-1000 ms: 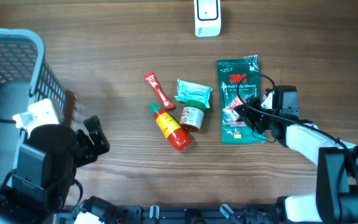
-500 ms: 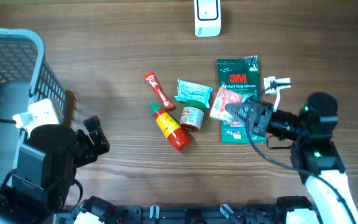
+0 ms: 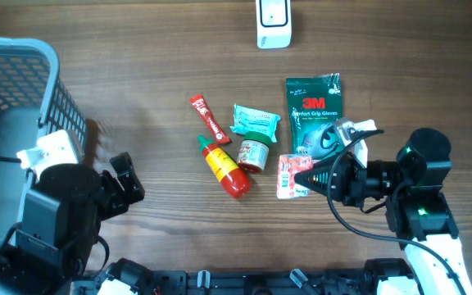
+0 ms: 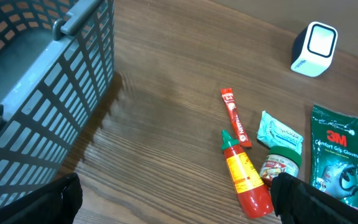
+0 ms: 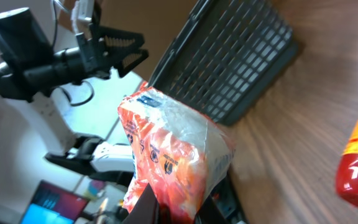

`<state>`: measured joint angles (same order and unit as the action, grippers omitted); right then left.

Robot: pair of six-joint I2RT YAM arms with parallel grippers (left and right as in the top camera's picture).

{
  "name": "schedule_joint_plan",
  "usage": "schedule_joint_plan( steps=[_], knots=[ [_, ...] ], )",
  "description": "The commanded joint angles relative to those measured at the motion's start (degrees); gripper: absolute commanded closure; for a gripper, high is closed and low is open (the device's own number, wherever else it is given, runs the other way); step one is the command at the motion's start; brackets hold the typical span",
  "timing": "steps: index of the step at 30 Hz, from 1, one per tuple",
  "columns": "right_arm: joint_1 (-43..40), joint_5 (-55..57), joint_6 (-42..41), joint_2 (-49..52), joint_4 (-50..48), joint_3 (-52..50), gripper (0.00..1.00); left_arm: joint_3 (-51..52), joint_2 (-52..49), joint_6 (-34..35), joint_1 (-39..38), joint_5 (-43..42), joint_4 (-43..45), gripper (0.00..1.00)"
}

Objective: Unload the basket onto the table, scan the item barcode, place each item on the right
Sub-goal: 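Lift the tissue pack with the right gripper toward the white scanner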

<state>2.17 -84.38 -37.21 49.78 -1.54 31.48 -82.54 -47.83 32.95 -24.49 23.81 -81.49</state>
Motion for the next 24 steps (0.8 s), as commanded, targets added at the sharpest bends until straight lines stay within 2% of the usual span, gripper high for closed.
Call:
schedule_joint_plan(
  steps=[1, 5, 8, 11, 17, 18, 21, 24],
  knots=[
    [0.17, 11.04, 2.75, -0.33, -0.17, -0.04, 0.95, 0.04, -0.11, 0.74, -0.37, 0.92, -0.02, 0.00],
    [0.76, 28.28, 4.22, 2.73, -2.43, 0.17, 0.95, 0.04, -0.11, 0.74, -0.37, 0.92, -0.02, 0.00],
    [0.90, 34.82, 5.25, 9.40, -5.75, 2.10, 0.95, 0.04, -0.11, 0.74, -0.37, 0.92, -0.02, 0.00],
    [0.90, 38.14, 7.91, 17.05, -5.14, 6.75, 0.95, 0.04, -0.11, 0.74, -0.37, 0.92, -0.02, 0.00],
    [2.86, 54.99, 16.85, 32.87, 7.30, 26.84, 0.95, 0.04, -0.11, 0.74, -0.37, 0.92, -0.02, 0.00],
    [3.80, 61.18, 18.91, 35.98, 10.25, 31.47, 0.95, 0.04, -0.11, 0.74, -0.37, 0.92, -0.02, 0.00],
    [5.88, 72.78, 24.41, 43.43, 14.36, 41.29, 0.95, 0.04, -0.11, 0.74, -0.37, 0.92, -0.02, 0.00],
    [7.34, 78.29, 27.76, 49.68, 15.28, 49.22, 0.95, 0.04, -0.11, 0.74, -0.37, 0.92, -0.02, 0.00]
  ],
)
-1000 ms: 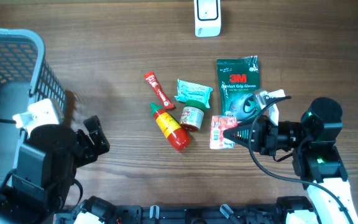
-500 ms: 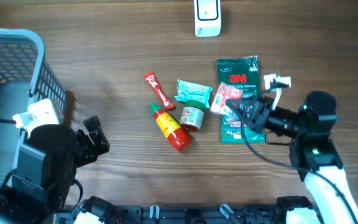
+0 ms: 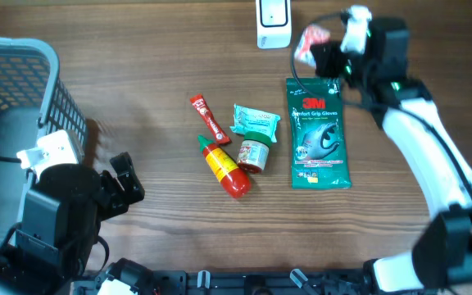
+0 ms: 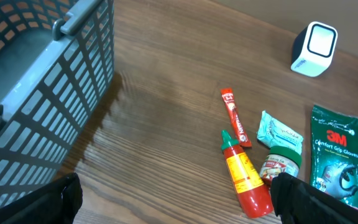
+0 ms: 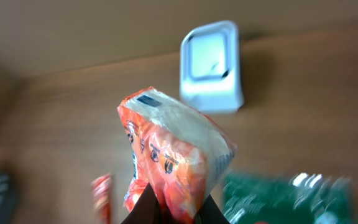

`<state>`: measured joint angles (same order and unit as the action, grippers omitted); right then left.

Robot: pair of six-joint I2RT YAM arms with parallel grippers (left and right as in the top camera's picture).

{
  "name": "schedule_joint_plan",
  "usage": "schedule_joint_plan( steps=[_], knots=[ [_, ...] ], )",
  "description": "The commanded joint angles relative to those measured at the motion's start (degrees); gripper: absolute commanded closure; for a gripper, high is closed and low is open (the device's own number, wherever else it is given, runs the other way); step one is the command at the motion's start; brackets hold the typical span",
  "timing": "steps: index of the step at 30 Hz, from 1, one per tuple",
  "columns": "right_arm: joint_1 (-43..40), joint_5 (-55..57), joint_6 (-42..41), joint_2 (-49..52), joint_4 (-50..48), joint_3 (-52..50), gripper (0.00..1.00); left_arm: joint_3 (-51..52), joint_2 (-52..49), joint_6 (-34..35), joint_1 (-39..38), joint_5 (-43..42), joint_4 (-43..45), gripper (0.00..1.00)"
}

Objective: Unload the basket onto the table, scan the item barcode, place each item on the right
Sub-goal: 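Lift the tissue pack with the right gripper toward the white scanner, then hold the orange tissue pack in front of the white scanner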

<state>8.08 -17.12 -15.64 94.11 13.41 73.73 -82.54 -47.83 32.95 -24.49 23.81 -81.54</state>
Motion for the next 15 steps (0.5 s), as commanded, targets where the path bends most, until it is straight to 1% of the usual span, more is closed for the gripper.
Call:
schedule_joint_plan(
  steps=[1, 4, 6, 9, 12, 15],
  knots=[
    [1.95, 13.09, 7.30, 7.63, 0.42, 9.73, 0.95, 0.04, -0.11, 0.74, -0.37, 0.92, 0.02, 0.00],
    [3.39, 18.40, 10.80, 14.95, 0.39, 18.10, 0.95, 0.04, -0.11, 0.74, -0.37, 0.92, 0.02, 0.00],
    [4.13, 18.86, 13.22, 19.08, 0.35, 22.45, 0.95, 0.04, -0.11, 0.74, -0.37, 0.92, 0.02, 0.00],
    [5.38, 21.81, 14.80, 24.09, -0.17, 27.04, 0.95, 0.04, -0.11, 0.74, -0.37, 0.92, 0.02, 0.00],
    [6.80, 24.92, 17.27, 28.92, -1.99, 30.18, 0.95, 0.04, -0.11, 0.74, -0.37, 0.92, 0.02, 0.00],
    [7.52, 26.16, 18.82, 31.93, -5.51, 30.32, 0.95, 0.04, -0.11, 0.74, -0.37, 0.92, 0.02, 0.00]
  ],
)
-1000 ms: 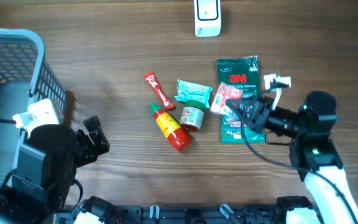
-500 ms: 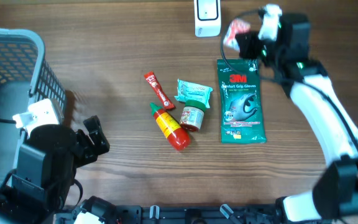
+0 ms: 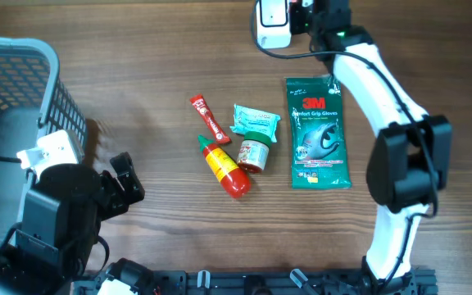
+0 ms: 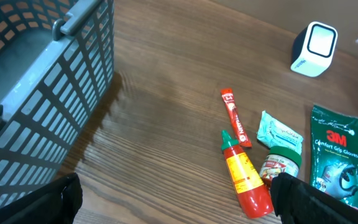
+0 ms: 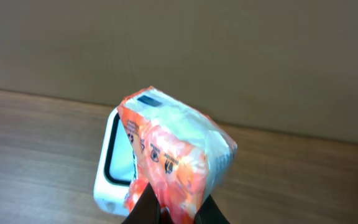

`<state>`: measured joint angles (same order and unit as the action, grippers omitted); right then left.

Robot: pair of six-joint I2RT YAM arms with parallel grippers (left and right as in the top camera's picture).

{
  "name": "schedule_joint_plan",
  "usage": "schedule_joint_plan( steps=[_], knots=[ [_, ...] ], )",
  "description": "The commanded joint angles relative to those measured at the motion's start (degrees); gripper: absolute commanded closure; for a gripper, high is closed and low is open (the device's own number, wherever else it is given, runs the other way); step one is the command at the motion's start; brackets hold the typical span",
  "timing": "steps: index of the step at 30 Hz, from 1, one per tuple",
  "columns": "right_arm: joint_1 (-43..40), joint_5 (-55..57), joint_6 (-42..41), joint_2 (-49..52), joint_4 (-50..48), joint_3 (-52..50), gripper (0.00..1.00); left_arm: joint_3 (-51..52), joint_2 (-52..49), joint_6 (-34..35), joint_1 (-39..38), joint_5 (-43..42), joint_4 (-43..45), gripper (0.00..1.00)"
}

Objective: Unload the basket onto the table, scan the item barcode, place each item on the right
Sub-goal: 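Hold the orange tissue pack in front of the white scanner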

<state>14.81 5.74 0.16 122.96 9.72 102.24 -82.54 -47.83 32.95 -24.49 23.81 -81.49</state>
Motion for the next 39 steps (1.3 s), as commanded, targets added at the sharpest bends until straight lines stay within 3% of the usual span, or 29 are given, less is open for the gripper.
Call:
schedule_joint_plan(
  steps=[1, 9, 17, 22, 25, 29, 32, 34, 39],
  knots=[
    [0.96, 3.28, 3.58, 3.74, -2.01, 1.81, 0.95, 0.04, -0.11, 0.74, -0.37, 0.92, -0.02, 0.00],
    [2.25, 3.67, 8.61, 8.17, -7.17, 1.81, 0.95, 0.04, -0.11, 0.74, -0.37, 0.92, -0.02, 0.00],
    [4.74, 11.19, 34.71, 10.01, -13.44, 1.81, 0.95, 0.04, -0.11, 0.74, -0.37, 0.92, -0.02, 0.00],
    [4.79, 14.69, 44.85, 11.13, -16.55, 1.81, 0.95, 0.04, -0.11, 0.74, -0.37, 0.92, -0.02, 0.00],
    [4.90, 20.87, 41.86, 10.95, -17.46, 1.92, 0.96, 0.04, -0.11, 0.74, -0.37, 0.92, -0.02, 0.00],
    [2.75, 37.51, 37.86, 9.57, -18.56, 2.95, 0.96, 0.04, -0.11, 0.74, -0.37, 0.92, -0.02, 0.00],
    [-1.07, 46.07, 33.94, 8.39, -12.79, 2.93, 0.96, 0.04, -0.11, 0.74, -0.37, 0.92, -0.02, 0.00],
    [-5.27, 49.44, 27.85, 7.78, -4.44, 2.93, 0.96, 0.04, -0.11, 0.74, -0.37, 0.92, -0.02, 0.00],
    [-19.87, 47.43, 1.22, 7.02, 24.63, 2.93, 0.96, 0.04, -0.11, 0.74, -0.37, 0.92, -0.02, 0.00]
  ],
)
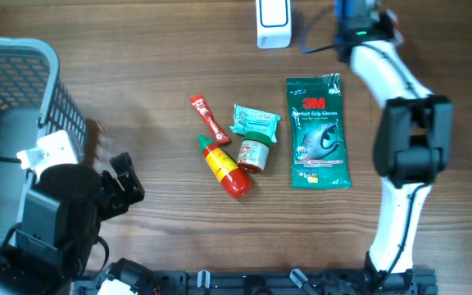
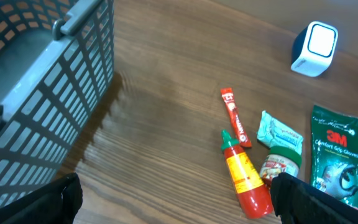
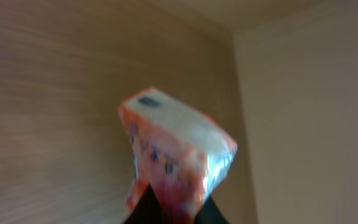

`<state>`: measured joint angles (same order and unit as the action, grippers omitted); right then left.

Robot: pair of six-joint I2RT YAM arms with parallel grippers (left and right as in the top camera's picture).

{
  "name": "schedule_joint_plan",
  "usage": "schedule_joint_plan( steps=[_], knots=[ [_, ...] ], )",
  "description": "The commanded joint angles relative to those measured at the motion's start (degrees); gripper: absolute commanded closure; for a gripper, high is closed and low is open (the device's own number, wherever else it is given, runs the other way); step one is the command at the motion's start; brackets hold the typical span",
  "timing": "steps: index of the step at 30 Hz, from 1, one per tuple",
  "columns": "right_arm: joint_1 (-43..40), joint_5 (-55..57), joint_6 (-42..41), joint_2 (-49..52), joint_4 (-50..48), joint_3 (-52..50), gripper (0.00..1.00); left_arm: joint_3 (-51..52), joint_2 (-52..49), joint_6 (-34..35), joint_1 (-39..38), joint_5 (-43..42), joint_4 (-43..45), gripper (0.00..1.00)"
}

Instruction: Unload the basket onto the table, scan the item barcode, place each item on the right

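Observation:
A blurred orange and white snack packet (image 3: pixel 176 152) fills the right wrist view, and my right gripper (image 3: pixel 169 210) is shut on its lower end. From overhead that gripper (image 1: pixel 353 13) is at the table's far edge, to the right of the white barcode scanner (image 1: pixel 273 21); the packet cannot be made out there. The scanner (image 2: pixel 314 41) also shows in the left wrist view but not in the right wrist view. My left gripper (image 2: pixel 179 205) is open over bare wood near the front left, holding nothing.
A green 3M gloves pack (image 1: pixel 318 131), a red sauce bottle (image 1: pixel 224 167), a small jar (image 1: pixel 254 152), a teal packet (image 1: pixel 256 120) and a red sachet (image 1: pixel 207 118) lie mid-table. A grey basket (image 1: pixel 52 90) stands at the left edge.
My right gripper, still shut on the packet, has moved from right beside the scanner to a spot further right. The scanner has left the right wrist view. The left arm has not moved.
My right gripper held the packet low near the gloves pack's front corner. Then it was at the back of the table, right of the scanner, then close against the scanner with the packet before its window. Now it is off to the scanner's right.

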<state>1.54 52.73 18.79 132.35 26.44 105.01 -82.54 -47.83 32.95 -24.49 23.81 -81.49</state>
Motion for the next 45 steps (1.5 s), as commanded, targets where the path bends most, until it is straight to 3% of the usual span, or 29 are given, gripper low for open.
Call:
schedule_joint_plan(
  steps=[1, 5, 13, 14, 15, 17, 20, 23, 27, 35, 40, 45],
  knots=[
    [-9.18, -1.77, -19.52, -2.38, 11.06, 0.15, 0.96, 0.04, -0.11, 0.74, -0.37, 0.92, -0.02, 0.00],
    [-20.87, -11.52, -28.33, -2.38, 20.52, 0.09, 0.96, 0.04, -0.11, 0.74, -0.37, 0.92, -0.02, 0.00],
    [-40.59, -14.08, -31.19, -2.38, 25.62, -0.35, 0.96, 0.04, -0.11, 0.74, -0.37, 0.92, -0.02, 0.00],
    [-42.53, -15.50, -32.46, -2.40, 25.64, -0.33, 0.89, 0.04, -0.11, 0.74, -0.37, 0.92, -0.02, 0.00],
    [-43.93, -17.86, -32.35, -2.51, 25.68, -0.33, 0.55, 0.04, -0.11, 0.74, -0.37, 0.92, -0.02, 0.00],
    [-45.51, -23.02, -32.28, -3.28, 25.90, -0.31, 0.02, 0.04, -0.11, 0.74, -0.37, 0.92, -0.02, 0.00],
    [-45.03, -29.00, -32.33, -6.19, 25.92, -0.22, 0.00, 0.04, -0.11, 0.74, -0.37, 0.92, -0.02, 0.00],
    [-41.75, -36.72, -32.48, -10.73, 26.23, -0.22, 0.00, 0.04, -0.11, 0.74, -0.37, 0.92, -0.02, 0.00],
    [-30.58, -50.29, -33.35, -18.21, 28.06, -0.22, 0.00, 0.04, -0.11, 0.74, -0.37, 0.92, -0.02, 0.00],
    [-2.03, -50.27, -43.45, -19.85, 37.18, -3.48, 0.00, 0.04, -0.11, 0.74, -0.37, 0.92, -0.02, 0.00],
    [14.49, -46.66, -47.67, -19.80, 35.43, -11.26, 0.00, 0.04, -0.11, 0.74, -0.37, 0.92, -0.02, 0.00],
    [23.08, -52.81, -49.64, -19.85, 30.58, -18.29, 0.00, 0.04, -0.11, 0.74, -0.37, 0.92, -0.02, 0.00]
  ],
)
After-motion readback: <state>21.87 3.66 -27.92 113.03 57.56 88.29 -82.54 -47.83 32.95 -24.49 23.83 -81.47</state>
